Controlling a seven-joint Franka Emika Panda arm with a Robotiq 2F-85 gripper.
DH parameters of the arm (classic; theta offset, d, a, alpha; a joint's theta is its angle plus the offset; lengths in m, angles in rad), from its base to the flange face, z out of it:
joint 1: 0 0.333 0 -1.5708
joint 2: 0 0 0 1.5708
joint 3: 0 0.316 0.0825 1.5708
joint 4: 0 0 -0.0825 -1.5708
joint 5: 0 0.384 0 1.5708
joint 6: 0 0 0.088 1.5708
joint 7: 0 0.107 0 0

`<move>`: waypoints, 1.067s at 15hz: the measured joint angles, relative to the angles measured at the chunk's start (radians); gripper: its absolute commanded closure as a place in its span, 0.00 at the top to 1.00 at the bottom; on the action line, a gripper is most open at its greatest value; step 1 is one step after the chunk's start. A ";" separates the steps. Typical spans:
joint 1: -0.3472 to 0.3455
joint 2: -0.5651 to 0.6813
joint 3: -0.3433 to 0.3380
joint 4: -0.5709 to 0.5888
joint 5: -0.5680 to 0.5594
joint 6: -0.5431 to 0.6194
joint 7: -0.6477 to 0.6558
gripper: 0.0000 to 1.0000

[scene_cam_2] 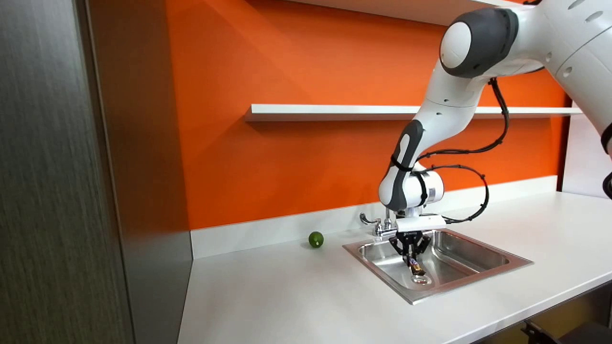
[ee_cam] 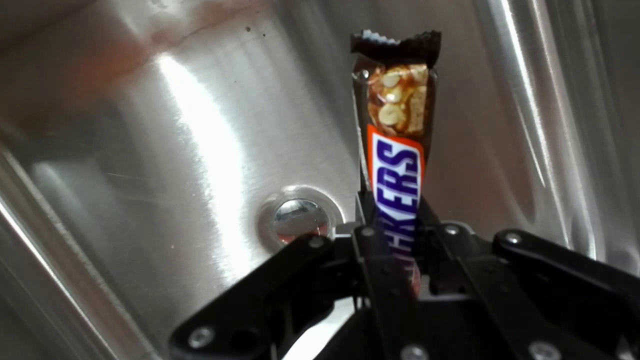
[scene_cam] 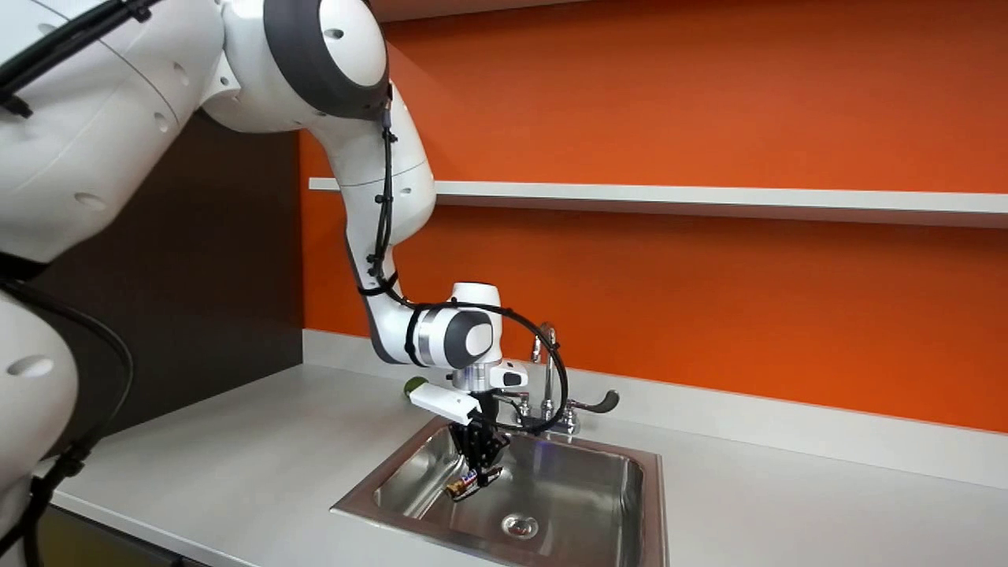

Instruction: Put the packet in the sink

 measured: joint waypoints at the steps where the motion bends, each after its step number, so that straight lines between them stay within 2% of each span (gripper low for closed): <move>1: 0.000 0.015 0.002 0.011 0.004 0.001 0.000 0.05; 16: 0.001 0.151 0.026 0.110 0.041 0.002 0.000 0.05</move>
